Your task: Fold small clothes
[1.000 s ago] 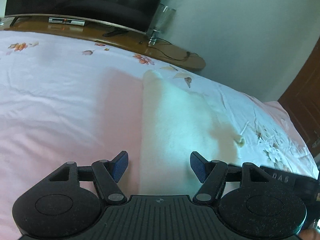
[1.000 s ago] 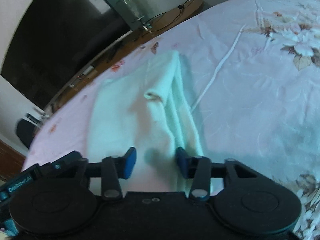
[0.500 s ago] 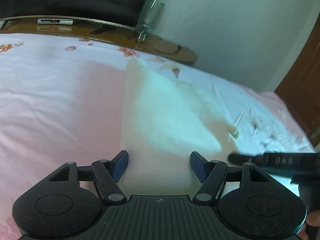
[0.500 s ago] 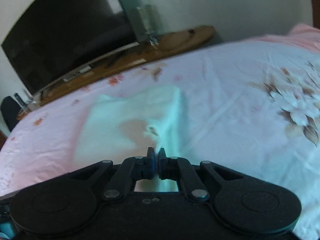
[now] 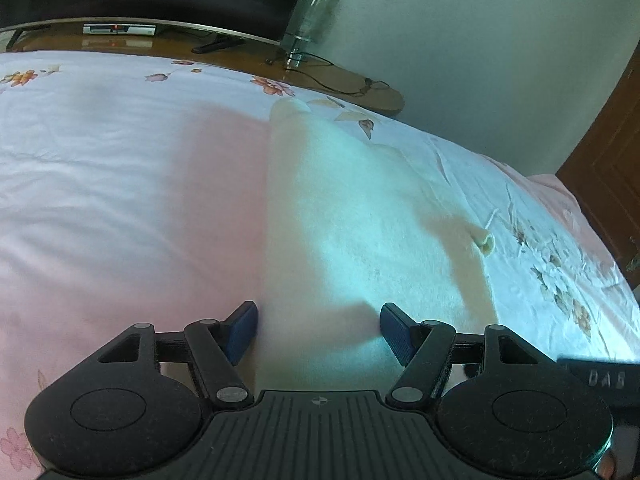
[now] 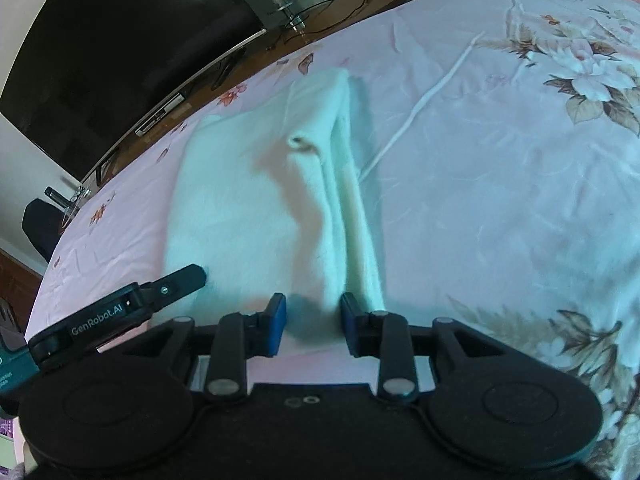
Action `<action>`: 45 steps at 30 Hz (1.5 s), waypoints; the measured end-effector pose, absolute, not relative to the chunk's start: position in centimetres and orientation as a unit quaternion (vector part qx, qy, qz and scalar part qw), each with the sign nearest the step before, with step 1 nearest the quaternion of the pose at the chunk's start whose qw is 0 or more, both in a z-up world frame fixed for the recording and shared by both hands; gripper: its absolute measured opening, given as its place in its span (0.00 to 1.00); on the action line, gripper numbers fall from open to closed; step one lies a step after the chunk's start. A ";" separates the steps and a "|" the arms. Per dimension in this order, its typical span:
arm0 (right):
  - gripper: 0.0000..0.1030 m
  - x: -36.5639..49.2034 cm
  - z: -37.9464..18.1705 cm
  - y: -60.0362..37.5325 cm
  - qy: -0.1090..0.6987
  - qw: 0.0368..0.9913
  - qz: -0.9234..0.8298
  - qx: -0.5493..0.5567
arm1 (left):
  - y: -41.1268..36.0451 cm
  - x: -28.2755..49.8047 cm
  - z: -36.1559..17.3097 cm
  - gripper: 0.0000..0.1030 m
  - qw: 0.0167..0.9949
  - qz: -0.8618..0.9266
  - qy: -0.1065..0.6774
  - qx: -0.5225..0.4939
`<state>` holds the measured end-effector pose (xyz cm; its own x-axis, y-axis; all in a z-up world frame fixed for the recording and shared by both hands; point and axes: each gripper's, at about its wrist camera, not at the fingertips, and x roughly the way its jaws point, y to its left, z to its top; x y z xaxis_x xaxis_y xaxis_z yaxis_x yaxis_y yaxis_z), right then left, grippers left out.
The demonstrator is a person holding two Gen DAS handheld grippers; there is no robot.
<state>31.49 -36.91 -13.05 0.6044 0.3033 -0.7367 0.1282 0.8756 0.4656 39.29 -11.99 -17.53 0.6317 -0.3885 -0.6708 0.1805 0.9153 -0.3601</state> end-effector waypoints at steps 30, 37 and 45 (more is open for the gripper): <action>0.23 38.1 -7.4 -35.2 0.336 0.933 0.023 0.125 | -12.9 46.6 -14.8 0.66 0.902 -0.133 0.384 -0.145; 0.24 42.0 -12.6 -34.1 0.363 0.932 -0.004 -0.008 | -13.2 48.1 -17.7 0.70 0.887 -0.130 0.413 -0.160; 0.25 43.3 -10.2 -34.7 0.345 0.938 0.004 0.022 | -13.9 50.9 -16.8 0.70 0.891 -0.113 0.409 -0.160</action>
